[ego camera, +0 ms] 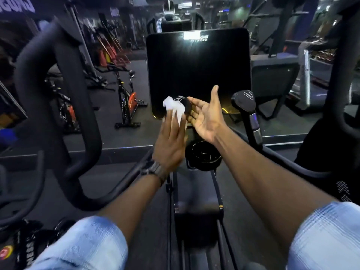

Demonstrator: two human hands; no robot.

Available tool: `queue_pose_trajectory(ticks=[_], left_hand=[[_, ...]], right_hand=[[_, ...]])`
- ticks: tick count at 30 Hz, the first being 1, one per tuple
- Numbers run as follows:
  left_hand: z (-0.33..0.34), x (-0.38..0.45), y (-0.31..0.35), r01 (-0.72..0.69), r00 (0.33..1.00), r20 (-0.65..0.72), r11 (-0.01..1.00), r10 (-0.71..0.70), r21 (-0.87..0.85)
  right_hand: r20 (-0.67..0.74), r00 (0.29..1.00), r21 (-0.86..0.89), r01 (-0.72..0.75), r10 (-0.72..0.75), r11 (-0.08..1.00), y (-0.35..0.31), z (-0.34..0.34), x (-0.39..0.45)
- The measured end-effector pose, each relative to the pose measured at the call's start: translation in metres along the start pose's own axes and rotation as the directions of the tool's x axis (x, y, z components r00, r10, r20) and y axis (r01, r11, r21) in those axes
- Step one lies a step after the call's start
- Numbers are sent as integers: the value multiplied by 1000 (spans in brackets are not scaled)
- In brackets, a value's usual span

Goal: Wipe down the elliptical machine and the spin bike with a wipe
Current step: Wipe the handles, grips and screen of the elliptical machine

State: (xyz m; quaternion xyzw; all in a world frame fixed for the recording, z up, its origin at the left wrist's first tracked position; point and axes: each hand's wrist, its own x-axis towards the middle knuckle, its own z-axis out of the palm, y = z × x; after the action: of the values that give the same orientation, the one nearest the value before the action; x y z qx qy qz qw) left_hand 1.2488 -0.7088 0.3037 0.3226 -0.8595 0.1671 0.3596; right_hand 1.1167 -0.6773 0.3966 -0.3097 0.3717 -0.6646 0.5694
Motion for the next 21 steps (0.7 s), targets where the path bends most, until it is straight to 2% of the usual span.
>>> queue_pose_trajectory(ticks=[3,7,10,13,16,18,21], left_hand=[[8,-24,-8,-43,995,95,997,36,71],[-7,33,-7,-35,999,-27,999,35,-11],[-9,56,-9,17,995,-95,1000,-18,-11],[4,22,-4,75,988,-130,996,-80,-43],[15,-32,-5,60,998,-29,997,-61,-55],[15,-36,-8,117,993,2,991,-117,-70],[-3,13,-3,233,969,-45,962,-242,-139]], right_hand=[[53,998,-59,-23,27,998,1,-1,0],[76,997,-70,-29,35,997,-3,-6,0],[85,995,-103,-33,42,994,0,-11,4],[106,994,-103,-27,38,994,4,-12,3],[105,994,-124,-3,16,992,5,-12,1],[102,995,-161,3,14,987,5,-11,1],[86,996,-208,9,9,978,2,-6,-3]])
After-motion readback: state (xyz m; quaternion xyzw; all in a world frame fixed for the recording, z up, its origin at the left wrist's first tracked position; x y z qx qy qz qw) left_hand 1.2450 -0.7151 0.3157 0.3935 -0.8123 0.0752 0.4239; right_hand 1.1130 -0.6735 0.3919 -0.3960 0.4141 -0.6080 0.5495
